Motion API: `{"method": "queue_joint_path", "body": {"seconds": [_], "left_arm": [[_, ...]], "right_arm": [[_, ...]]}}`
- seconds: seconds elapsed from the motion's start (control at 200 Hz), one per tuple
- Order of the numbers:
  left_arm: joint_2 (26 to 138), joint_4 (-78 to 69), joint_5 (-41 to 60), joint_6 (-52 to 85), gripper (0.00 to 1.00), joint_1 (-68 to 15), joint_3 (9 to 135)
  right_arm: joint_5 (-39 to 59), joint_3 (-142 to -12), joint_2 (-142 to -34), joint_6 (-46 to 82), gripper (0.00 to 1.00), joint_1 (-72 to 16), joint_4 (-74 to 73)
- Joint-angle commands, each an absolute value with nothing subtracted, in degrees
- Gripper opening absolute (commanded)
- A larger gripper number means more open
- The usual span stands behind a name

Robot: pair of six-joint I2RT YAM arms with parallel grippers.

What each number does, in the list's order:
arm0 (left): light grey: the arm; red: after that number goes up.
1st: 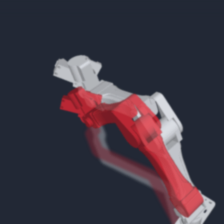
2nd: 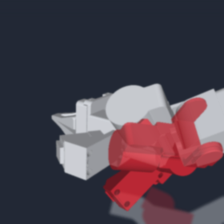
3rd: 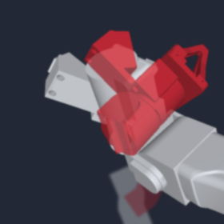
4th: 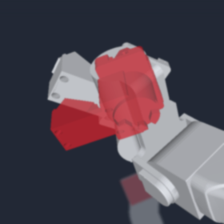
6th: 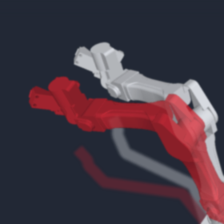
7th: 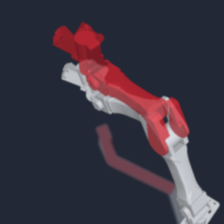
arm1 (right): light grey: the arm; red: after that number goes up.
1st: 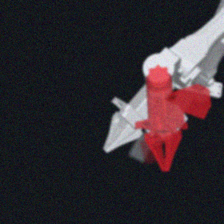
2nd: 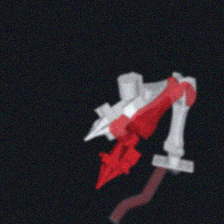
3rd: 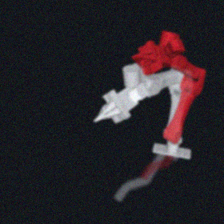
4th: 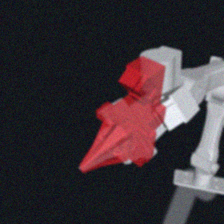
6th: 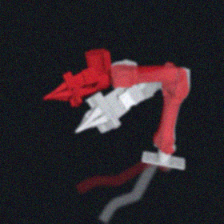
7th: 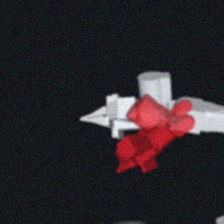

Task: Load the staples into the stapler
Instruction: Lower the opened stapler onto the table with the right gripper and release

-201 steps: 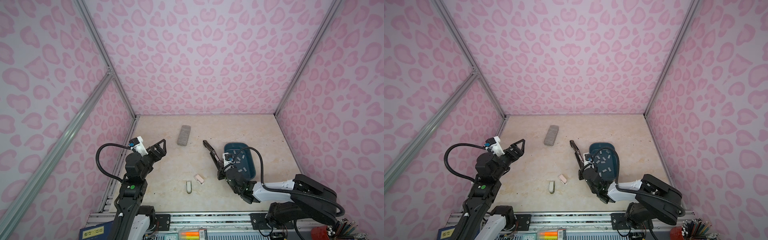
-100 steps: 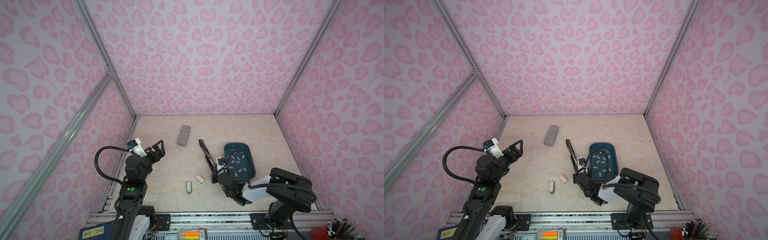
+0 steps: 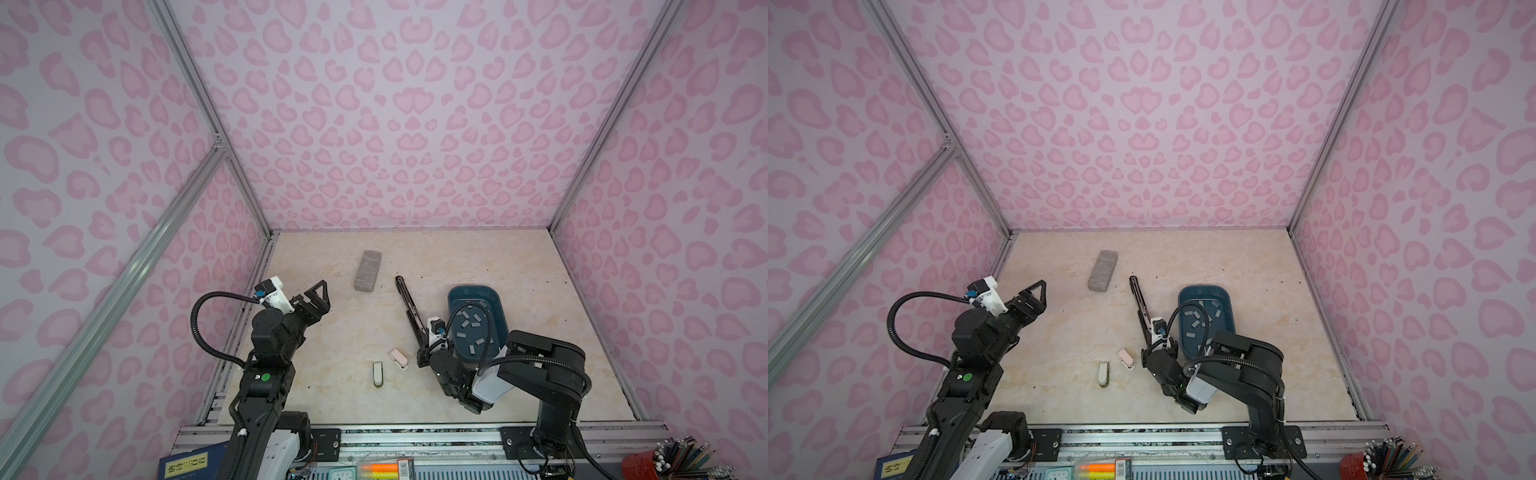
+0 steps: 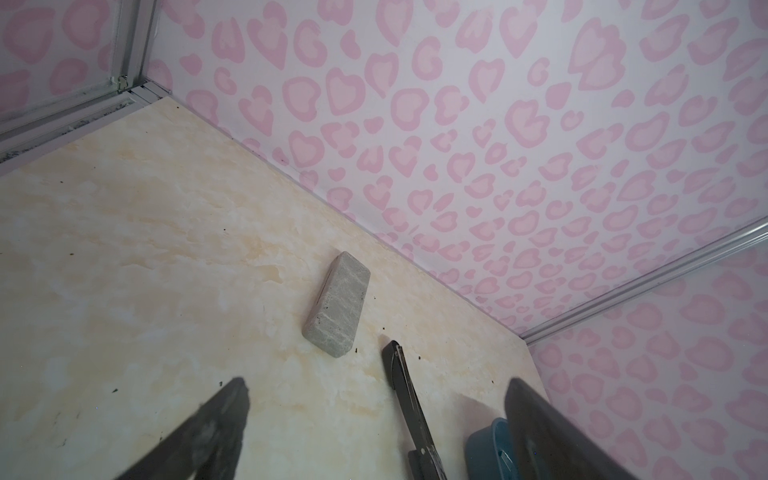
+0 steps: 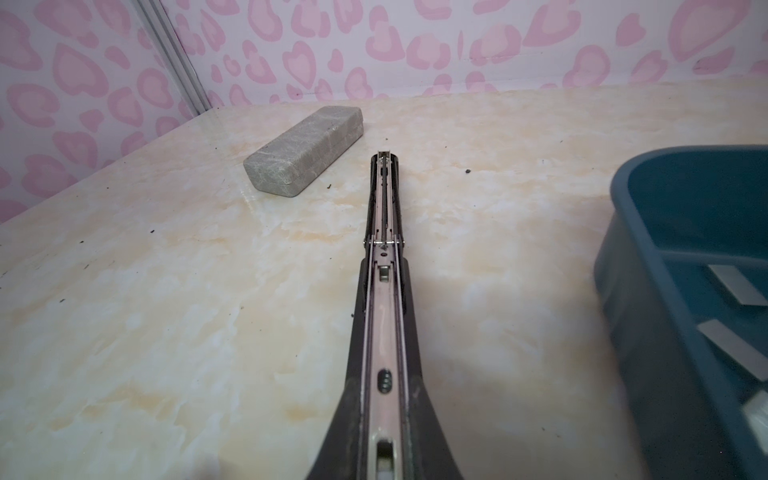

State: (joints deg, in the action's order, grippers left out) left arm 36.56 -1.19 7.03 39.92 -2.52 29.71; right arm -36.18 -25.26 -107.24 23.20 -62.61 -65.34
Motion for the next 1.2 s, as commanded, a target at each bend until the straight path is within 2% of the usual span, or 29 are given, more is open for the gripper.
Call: {"method": "queue_joint_path", "body": {"seconds": [0.0,0.105,0.2,0.28,0.48,0.67,0.77,0.89,1.19], "left_arm": [[36.65,-2.72,6.71,39.94,0.97,-2.48,29.85],[36.4,-2.85,6.64,39.9,0.97,-2.51,29.67],[36.3,-2.95,6.59,39.86,0.97,-2.48,29.57],[36.53,-2.98,6.67,39.9,0.97,-2.53,29.55],[37.68,-3.07,7.04,39.91,0.97,-2.52,29.71],[37.51,-3.03,7.09,39.73,0.97,-2.5,29.79],[37.18,-3.06,7.06,39.64,0.97,-2.53,29.85],[37.27,-2.66,7.06,39.55,0.97,-2.5,30.07],[36.92,-1.62,5.91,38.42,0.97,-2.51,30.48]], "right_arm": [[-39.12,-25.31,-107.64,22.51,0.07,-62.66,-69.48],[-39.02,-25.31,-107.41,22.07,0.16,-62.6,-69.38],[-39.02,-25.49,-107.27,21.77,0.19,-62.63,-69.01],[-39.16,-25.66,-106.89,21.94,0.28,-62.58,-68.29],[-38.91,-25.19,-106.15,21.91,0.44,-62.65,-68.28],[-39.0,-22.78,-98.9,19.93,0.57,-63.88,-66.45],[-39.56,-23.57,-93.08,18.81,0.6,-64.84,-60.08],[-38.1,-26.67,-86.28,19.9,0.6,-65.13,-45.91],[-36.48,-29.17,-68.35,11.03,0.46,-64.73,-39.06]]}}
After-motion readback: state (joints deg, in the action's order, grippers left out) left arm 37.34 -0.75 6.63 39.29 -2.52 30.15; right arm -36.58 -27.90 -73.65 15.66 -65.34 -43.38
